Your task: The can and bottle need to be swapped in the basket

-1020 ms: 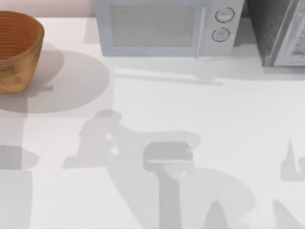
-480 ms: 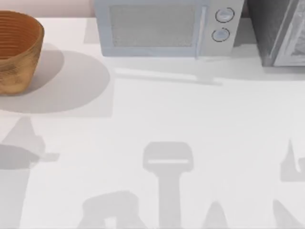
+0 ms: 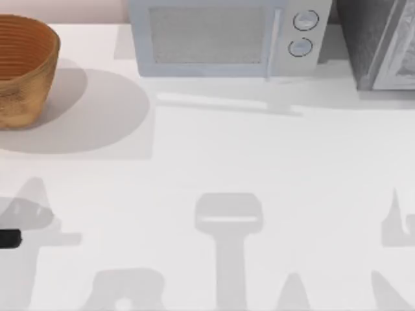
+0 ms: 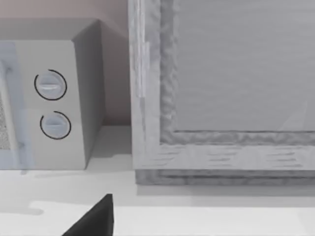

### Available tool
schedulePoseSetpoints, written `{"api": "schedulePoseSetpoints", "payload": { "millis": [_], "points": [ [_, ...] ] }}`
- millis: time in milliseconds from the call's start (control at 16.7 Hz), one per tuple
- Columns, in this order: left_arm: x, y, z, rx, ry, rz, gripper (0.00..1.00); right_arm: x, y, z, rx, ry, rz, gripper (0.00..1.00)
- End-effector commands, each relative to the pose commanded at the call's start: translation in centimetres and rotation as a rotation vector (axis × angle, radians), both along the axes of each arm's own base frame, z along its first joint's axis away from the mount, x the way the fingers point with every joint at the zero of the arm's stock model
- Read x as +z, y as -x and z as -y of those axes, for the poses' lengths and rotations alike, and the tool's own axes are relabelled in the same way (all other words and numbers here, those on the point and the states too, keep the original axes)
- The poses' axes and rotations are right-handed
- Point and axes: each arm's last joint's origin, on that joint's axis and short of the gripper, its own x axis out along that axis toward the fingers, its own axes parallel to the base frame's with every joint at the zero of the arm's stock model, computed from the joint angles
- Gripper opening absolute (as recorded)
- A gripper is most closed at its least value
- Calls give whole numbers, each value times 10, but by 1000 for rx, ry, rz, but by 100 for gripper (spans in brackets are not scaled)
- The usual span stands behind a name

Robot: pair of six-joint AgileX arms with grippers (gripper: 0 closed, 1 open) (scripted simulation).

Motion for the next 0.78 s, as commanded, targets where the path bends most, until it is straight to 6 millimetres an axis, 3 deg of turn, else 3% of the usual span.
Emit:
{"api": "schedulePoseSetpoints", "payload": {
  "millis": [480,780],
  "points": [
    [3,-3,0,-11,-1,-22,0,0,0,0,0,0,0,100],
    [29,-20,6,-137,0,-40,0,0,0,0,0,0,0,100]
  ]
}}
